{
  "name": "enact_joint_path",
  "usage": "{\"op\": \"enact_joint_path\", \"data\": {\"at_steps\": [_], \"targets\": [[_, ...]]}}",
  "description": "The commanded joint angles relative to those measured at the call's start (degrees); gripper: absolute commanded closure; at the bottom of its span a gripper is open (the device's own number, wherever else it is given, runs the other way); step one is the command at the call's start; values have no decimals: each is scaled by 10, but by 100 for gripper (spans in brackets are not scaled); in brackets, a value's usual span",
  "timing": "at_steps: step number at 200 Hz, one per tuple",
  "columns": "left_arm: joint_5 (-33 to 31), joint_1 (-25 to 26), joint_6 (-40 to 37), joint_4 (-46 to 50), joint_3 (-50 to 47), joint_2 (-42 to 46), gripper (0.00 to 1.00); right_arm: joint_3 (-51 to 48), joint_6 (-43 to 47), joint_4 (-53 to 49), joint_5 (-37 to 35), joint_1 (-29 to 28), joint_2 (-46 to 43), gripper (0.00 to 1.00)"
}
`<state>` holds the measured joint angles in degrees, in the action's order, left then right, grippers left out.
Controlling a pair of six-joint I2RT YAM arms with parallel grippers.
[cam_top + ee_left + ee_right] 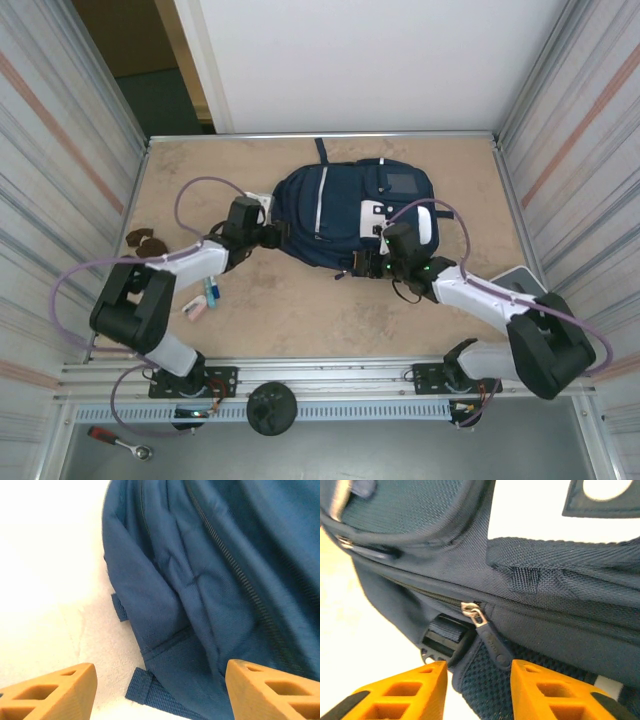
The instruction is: Pack books, pencil case, and school supplies into a backpack
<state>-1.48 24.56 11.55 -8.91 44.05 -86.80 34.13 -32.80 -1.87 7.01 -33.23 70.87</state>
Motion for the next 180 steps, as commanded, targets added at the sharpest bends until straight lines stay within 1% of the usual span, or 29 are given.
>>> {"op": "enact_joint_path", "data": {"at_steps": [1, 19, 38, 59, 77, 89, 108, 139, 158, 180], "targets": [[-20, 27, 32, -14, -28, 81, 31, -9, 30, -36, 26, 29, -47, 58], [-49, 73, 58, -10, -46, 105, 31, -29, 10, -23, 38, 62, -54, 58], [-99, 138, 77, -7, -41, 93, 29, -45, -5, -3, 39, 81, -49, 58], [-194, 218, 56, -7, -11, 48, 16, -53, -7, 16, 47, 82, -38, 57], [-263, 258, 32, 18, 39, -4, 10, -58, -7, 25, 49, 82, -30, 56], [-283, 267, 21, 25, 66, -39, 8, -64, -9, 33, 49, 82, -28, 56], [-300, 267, 16, 33, 97, -82, 7, -69, -10, 42, 51, 82, -23, 56], [-330, 266, 5, 39, 126, -125, 6, -75, -9, 40, 48, 82, -18, 55], [-327, 264, 5, 34, 123, -123, 8, -81, -8, 41, 44, 83, -20, 55], [-324, 263, 10, 28, 112, -113, 17, -85, -7, 43, 43, 82, -20, 55]]}}
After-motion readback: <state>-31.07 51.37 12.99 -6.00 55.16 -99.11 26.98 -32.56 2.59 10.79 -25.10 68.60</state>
